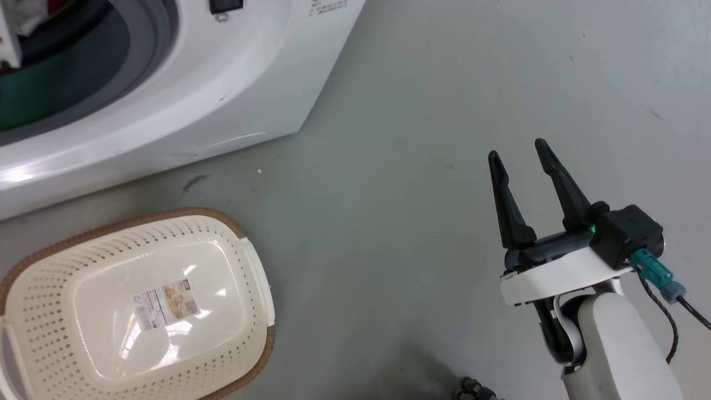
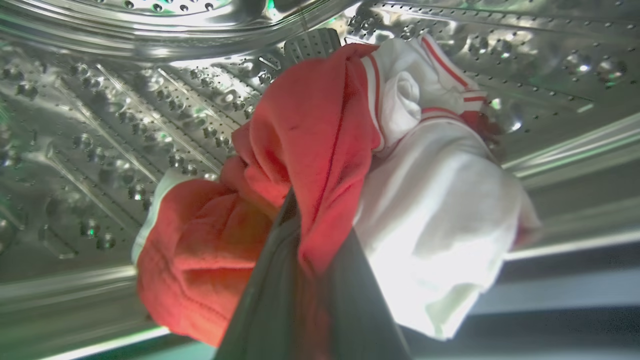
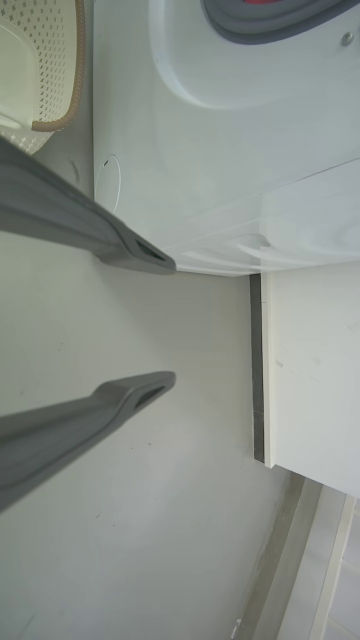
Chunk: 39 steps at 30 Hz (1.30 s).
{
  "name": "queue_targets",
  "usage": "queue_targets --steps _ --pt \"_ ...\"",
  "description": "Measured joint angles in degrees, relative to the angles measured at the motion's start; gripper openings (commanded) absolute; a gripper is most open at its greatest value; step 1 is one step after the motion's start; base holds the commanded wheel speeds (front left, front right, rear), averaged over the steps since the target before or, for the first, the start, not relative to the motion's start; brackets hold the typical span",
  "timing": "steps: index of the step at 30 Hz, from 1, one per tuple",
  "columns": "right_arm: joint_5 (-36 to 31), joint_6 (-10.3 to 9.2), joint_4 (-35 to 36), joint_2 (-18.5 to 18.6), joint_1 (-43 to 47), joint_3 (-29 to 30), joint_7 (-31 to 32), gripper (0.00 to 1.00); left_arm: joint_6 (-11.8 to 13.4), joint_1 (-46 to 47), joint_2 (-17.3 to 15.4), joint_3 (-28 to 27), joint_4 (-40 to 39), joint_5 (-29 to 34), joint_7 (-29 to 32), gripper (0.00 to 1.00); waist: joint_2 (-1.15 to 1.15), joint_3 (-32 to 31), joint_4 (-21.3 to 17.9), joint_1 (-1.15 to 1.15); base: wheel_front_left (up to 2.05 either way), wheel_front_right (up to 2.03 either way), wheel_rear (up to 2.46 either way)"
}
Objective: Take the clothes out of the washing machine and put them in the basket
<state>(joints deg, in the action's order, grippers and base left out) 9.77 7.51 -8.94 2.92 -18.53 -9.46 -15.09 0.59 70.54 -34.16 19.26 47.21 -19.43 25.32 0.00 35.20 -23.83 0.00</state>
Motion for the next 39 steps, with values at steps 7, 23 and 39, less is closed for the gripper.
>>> queue_targets --steps 7,23,39 --pt "-1.85 0.0 -2.2 0.0 1.51 1.08 0.0 1.0 0.18 -6.05 3.65 -1.63 5.19 -2.87 -11.43 0.0 0.0 -5.85 1.3 0.0 0.0 0.0 0.0" --pt "-5.72 0.0 -3.99 -0.01 7.06 4.24 1.0 1.0 -2.61 -13.79 10.67 -2.71 12.78 -5.84 -35.75 0.0 0.0 -20.73 6.63 -0.02 0.0 0.0 0.0" --pt "-5.94 0.0 -0.48 -0.01 11.78 6.62 3.93 1.0 -3.03 -20.9 12.27 -3.38 0.75 -4.85 -40.22 0.0 0.0 -28.53 12.69 -0.01 0.0 0.0 0.0"
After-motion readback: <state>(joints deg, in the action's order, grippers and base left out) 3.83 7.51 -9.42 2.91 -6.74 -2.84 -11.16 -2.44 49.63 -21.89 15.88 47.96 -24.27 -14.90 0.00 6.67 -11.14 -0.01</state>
